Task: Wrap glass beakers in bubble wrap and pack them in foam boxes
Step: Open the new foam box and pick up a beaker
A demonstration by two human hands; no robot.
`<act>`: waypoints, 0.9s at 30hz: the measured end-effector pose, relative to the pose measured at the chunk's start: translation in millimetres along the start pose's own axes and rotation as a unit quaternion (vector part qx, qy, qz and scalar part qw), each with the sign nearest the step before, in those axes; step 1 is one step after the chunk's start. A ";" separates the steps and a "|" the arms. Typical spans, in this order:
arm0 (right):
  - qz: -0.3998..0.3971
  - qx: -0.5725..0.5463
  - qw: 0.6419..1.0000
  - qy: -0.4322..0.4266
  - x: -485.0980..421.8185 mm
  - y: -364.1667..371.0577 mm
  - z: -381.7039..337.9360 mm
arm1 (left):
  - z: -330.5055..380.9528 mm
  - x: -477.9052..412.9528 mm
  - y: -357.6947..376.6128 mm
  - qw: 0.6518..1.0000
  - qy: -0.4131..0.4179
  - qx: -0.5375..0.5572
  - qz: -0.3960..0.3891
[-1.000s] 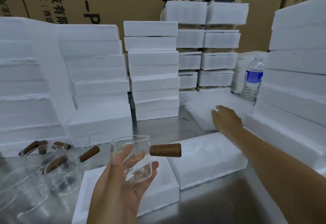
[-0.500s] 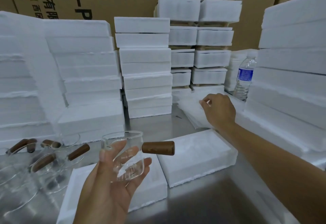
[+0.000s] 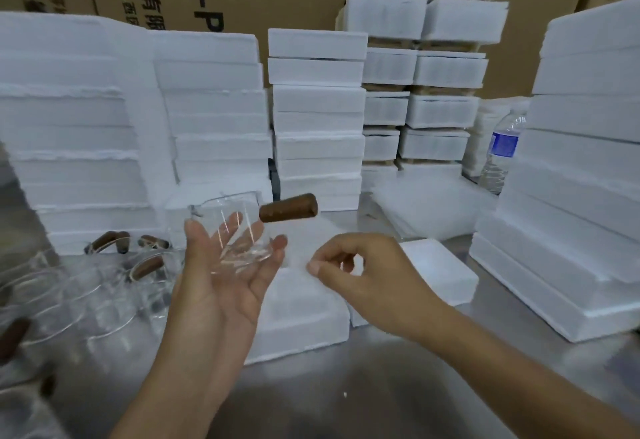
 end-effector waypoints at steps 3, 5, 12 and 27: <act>-0.038 0.008 0.999 0.025 14.7 34.2 6.3 | 6.9 1.0 -5.5 1.000 0.005 0.019 0.004; -0.069 0.032 0.997 0.032 20.4 50.4 8.1 | 6.6 3.4 -7.4 1.000 0.003 0.009 0.009; -0.019 -0.008 1.000 0.005 29.8 31.1 12.8 | -2.7 5.7 -12.2 0.999 -0.009 -0.050 0.019; -0.009 -0.122 0.992 -0.003 27.2 -6.2 29.1 | -22.7 16.4 11.6 0.936 0.057 -0.343 -0.049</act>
Point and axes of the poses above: each hand's wrist, its own x-axis away from the middle knuckle, its own y-axis out of the palm, z = x × y, the point moved 8 cm from there along -x, towards the middle knuckle, and after that the axes turned 8 degrees about -x, right-handed, at the moved point
